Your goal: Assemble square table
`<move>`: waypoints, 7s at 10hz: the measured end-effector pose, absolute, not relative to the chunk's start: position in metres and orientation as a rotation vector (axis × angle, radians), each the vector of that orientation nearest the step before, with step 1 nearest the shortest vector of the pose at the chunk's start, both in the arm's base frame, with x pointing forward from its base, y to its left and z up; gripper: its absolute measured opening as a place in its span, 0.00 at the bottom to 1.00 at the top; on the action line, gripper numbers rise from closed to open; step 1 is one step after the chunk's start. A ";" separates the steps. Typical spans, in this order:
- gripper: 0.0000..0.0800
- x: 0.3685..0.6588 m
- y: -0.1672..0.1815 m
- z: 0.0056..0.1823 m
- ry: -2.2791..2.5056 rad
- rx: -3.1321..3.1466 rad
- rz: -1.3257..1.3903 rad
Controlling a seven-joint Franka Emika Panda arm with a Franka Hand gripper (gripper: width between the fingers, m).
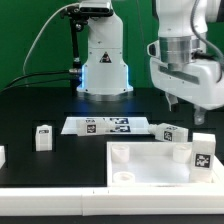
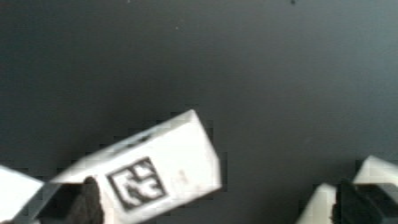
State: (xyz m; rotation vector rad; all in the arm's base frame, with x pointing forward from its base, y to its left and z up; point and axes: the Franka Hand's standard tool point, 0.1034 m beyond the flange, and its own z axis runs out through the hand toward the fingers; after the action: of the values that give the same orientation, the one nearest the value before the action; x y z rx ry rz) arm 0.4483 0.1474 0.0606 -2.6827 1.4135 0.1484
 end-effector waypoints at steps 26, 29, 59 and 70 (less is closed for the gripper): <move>0.81 0.431 0.144 0.043 -0.567 -3.145 1.095; 0.81 0.439 0.154 0.032 -0.774 -3.041 1.260; 0.36 0.440 0.129 0.015 -0.766 -2.920 1.540; 0.36 0.560 0.053 0.116 -0.361 -3.061 0.557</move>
Offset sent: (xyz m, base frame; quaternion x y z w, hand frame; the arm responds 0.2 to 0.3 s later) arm 0.0000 0.0000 0.0000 0.0000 0.0000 -0.1296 0.9916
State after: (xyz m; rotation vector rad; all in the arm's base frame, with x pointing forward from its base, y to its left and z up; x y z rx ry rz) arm 0.5600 0.0533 0.1165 -3.0606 -0.3611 0.5570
